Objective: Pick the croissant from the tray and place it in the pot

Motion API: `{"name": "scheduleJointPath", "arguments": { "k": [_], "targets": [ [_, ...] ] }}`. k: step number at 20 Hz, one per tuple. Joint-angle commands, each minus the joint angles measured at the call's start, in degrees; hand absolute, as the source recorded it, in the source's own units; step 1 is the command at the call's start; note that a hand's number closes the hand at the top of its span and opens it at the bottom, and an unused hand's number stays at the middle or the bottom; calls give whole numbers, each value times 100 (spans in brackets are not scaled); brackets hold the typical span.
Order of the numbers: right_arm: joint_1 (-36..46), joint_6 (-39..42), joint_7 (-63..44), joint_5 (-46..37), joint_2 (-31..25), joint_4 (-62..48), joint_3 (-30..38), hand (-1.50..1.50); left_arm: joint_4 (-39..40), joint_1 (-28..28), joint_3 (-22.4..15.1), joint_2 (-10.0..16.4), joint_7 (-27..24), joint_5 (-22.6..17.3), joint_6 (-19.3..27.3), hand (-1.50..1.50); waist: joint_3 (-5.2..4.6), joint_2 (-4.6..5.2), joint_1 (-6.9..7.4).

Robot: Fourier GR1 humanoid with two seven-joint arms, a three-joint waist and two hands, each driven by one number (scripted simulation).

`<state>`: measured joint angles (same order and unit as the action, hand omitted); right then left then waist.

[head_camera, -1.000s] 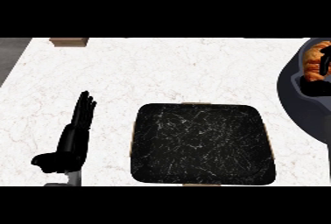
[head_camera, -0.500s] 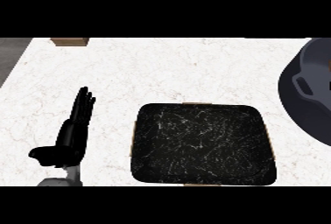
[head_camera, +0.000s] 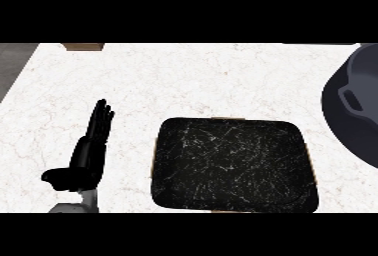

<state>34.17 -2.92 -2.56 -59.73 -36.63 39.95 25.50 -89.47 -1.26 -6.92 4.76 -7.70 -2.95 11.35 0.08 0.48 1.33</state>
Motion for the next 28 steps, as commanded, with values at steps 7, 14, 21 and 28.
{"name": "scheduleJointPath", "arguments": {
  "k": [7, 14, 21, 28],
  "targets": [
    [396, -15, 1010, 764, -37, -1454, 652, -150, 123, 53, 229, 187, -117, -143, -258, 0, 6, 4, 4],
    [601, -170, 2071, 2519, 11, -1168, 2207, -150, 7, -175, 353, 179, 201, -143, -75, 0, 16, -32, -164],
    [503, 50, 2298, 3172, -769, -2025, 2834, -150, 74, 186, 171, 53, -233, 6, -123, 0, 11, 21, 14],
    [-48, 297, 3243, 3648, -1252, -2460, 3199, -150, -34, 238, -11, -139, -175, 78, -62, 0, 22, 37, 32]
  ]
}}
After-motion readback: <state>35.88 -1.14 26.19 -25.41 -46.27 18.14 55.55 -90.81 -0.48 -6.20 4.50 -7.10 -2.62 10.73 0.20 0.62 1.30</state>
